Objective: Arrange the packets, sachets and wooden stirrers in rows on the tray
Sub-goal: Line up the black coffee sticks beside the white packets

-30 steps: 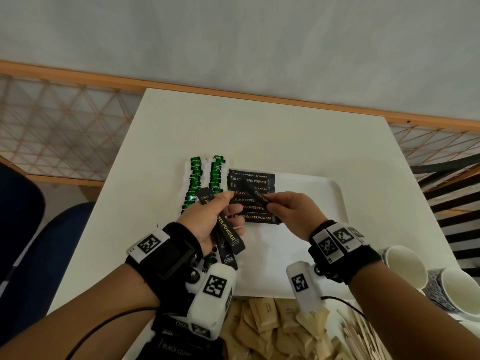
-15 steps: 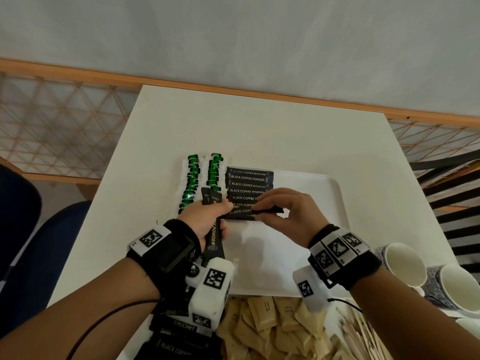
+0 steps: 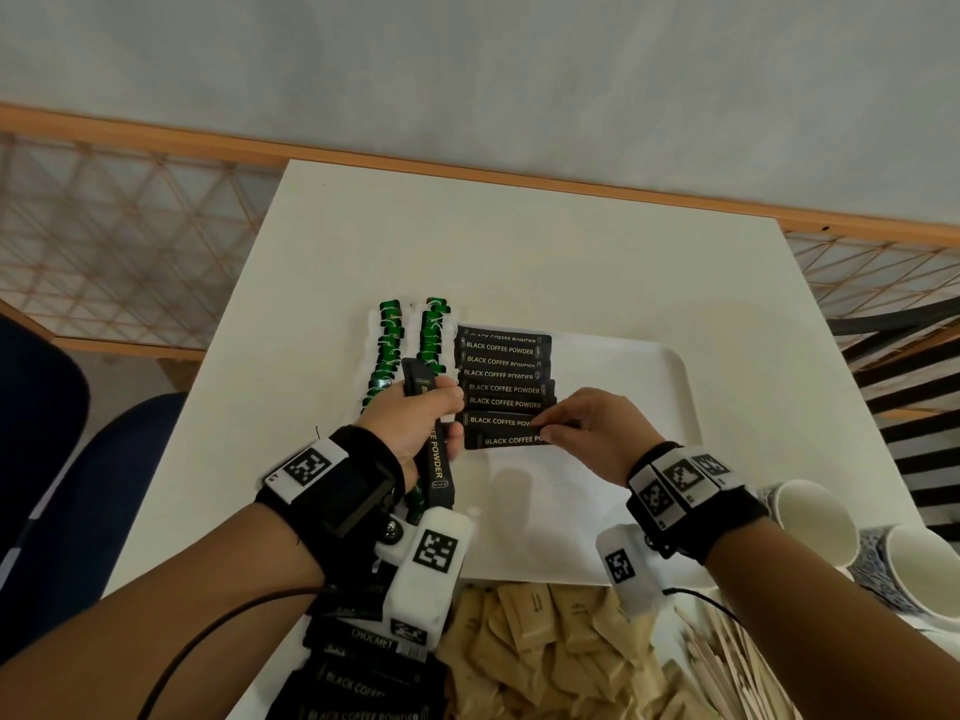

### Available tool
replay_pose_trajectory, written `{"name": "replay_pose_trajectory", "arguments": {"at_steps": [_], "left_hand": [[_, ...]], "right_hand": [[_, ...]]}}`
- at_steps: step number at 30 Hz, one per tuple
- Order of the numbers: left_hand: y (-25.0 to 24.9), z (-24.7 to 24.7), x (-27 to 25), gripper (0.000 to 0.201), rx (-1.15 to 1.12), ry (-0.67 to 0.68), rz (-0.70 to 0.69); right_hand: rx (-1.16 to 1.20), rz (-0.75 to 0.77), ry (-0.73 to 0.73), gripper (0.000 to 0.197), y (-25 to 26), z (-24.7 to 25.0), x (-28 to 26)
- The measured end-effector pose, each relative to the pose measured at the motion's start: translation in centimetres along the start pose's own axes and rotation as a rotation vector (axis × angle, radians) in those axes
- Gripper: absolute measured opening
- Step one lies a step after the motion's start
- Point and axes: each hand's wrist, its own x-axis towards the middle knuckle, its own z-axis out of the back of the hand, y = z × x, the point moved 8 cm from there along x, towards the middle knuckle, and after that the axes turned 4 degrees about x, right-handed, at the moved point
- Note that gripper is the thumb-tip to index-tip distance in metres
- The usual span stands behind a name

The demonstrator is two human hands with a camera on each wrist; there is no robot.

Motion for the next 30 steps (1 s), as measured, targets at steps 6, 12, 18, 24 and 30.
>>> {"name": "replay_pose_trajectory", "arguments": {"at_steps": [6, 12, 18, 24, 30], "left_hand": [[1.3, -1.4, -0.7, 0.004, 0.035, 0.104, 0.099], [2.3, -2.9, -1.2, 0.004, 0.088, 0.170, 0.140], [3.5, -3.3, -0.9, 0.002, 0.089, 0.169, 0.173], [3.2, -3.1, -0.4, 0.006, 0.064, 0.124, 0.141], [2.8, -3.2, -0.1, 0.007, 0.062, 0.117, 0.129]], "right_hand": [[-0.101, 0.004, -0.032, 0.010, 0.1, -0.9, 0.5], [-0.146, 0.002, -0.112, 0.014, -0.1, -0.5, 1.2], [0.062, -0.092, -0.203, 0.029, -1.6, 0.7, 0.4], [0.077, -0.126, -0.189, 0.055, -1.8, 0.4, 1.0], [0.078, -0.130, -0.199, 0.055, -1.6, 0.4, 1.7]]}}
